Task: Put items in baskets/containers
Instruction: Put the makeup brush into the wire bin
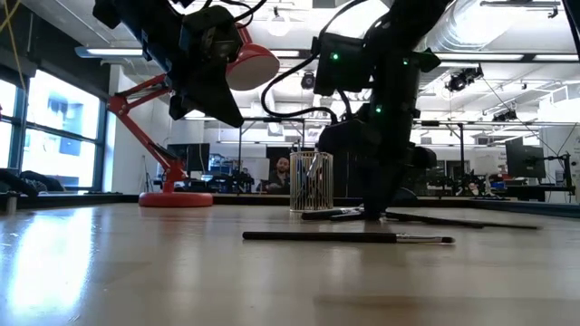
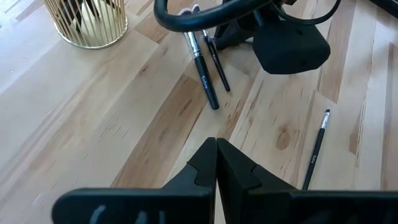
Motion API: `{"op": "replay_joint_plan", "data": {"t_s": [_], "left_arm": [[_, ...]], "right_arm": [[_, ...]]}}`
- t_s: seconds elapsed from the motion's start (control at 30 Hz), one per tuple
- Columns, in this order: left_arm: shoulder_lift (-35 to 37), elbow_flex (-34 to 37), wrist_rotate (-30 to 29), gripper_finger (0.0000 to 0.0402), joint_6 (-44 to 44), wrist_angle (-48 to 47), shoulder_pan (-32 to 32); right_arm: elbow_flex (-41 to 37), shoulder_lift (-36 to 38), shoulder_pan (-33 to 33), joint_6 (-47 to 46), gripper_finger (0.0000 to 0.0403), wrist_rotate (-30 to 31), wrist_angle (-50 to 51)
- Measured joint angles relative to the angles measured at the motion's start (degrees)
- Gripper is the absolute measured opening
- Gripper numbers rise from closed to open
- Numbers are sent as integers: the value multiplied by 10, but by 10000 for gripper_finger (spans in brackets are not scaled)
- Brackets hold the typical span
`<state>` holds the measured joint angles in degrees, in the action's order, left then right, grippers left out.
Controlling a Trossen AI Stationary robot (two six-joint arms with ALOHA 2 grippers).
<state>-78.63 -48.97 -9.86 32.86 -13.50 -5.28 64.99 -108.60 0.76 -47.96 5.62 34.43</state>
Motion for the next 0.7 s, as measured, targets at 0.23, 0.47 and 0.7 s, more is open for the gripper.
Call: {"op": "replay_joint_plan", "data": {"t_s": [0.23, 0.47, 0.7], "left_arm": [[0, 0, 1, 0, 0, 0, 0], [0, 0, 3, 0, 0, -3, 0], [0, 0, 8, 0, 0, -4, 0]], "right_arm": [[-1, 4, 10, 4, 23, -32, -2], [-2, 55, 9, 2, 12, -27, 0], [-5, 140, 5, 17, 8, 1, 17]]}}
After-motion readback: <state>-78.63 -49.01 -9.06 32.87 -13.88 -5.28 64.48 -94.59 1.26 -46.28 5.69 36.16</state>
